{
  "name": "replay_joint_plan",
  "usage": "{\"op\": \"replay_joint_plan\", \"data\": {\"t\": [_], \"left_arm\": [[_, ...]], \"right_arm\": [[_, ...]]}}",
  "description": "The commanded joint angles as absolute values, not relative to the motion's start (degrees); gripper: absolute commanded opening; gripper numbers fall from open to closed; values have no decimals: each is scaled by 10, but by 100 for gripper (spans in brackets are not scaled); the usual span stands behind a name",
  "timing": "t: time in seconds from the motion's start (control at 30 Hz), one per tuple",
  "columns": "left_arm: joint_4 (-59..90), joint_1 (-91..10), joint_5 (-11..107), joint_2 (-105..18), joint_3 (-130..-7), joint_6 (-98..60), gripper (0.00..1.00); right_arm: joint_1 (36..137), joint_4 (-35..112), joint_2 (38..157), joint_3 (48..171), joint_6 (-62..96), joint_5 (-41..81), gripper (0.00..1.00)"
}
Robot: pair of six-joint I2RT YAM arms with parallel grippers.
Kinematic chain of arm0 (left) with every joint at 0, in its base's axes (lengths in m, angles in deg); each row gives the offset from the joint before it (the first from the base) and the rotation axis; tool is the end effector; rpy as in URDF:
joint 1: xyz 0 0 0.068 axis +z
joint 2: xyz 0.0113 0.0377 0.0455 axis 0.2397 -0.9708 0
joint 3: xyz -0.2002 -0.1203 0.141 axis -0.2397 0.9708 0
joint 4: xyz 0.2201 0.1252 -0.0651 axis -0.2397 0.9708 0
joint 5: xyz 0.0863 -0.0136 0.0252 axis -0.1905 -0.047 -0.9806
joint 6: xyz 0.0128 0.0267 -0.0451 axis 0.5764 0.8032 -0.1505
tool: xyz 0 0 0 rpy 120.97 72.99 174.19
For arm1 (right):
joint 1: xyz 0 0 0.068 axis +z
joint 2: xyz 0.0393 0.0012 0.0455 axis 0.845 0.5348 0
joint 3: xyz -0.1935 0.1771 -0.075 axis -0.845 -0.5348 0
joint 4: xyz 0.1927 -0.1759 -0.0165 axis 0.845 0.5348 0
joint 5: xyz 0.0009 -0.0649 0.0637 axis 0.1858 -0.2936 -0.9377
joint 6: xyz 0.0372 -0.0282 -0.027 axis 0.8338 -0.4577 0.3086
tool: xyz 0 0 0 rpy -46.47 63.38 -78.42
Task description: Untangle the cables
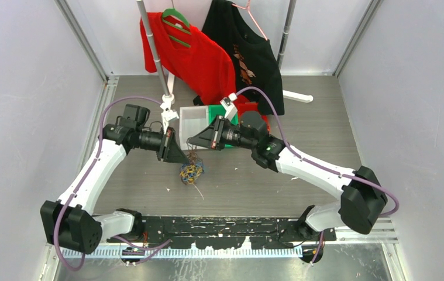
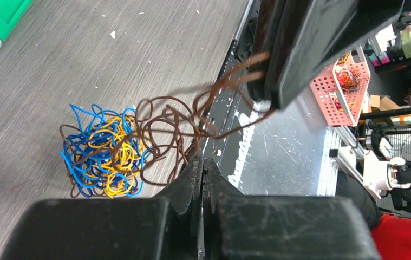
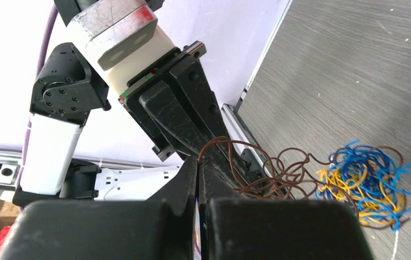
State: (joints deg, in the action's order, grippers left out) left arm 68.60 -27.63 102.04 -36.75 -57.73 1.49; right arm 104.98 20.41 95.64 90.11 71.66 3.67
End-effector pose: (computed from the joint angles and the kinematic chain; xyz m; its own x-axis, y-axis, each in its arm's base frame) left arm 0.2093 -0.0837 0.3088 -0.7366 0.2547 -0.6266 0.6759 0.3100 -0.6686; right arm 0.2101 0.2487 0.3217 -0.8605 0.2524 -0.4425 -0.3945 0.2196 0.8923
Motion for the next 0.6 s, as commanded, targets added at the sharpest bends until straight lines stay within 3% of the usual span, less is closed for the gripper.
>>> {"op": "replay_joint_plan", "data": {"t": [0.0,0.3,0.33,0.37,0.47,0.5,0.57], "left_arm": [[695,-277,999,-336,-602,8,0],[737,-278,920,-310,-644,21,0],[730,-278,919,-308,-642,13,6],[723,-278,919,-307,-640,5,23],[710,-278,937,-313,-635,-17,54],[706,-278,945,-315,-635,-25,61],[701,-278,958,-318,-635,-33,64]], "right_arm": [[1027,202,905,885,704,43,1],[992,286,870,867,653,38,1],[993,287,874,869,654,31,1],[993,283,879,871,657,22,1],[1003,251,900,881,673,-7,1],[1008,243,907,887,675,-17,1],[1020,236,924,904,675,-34,1]]}}
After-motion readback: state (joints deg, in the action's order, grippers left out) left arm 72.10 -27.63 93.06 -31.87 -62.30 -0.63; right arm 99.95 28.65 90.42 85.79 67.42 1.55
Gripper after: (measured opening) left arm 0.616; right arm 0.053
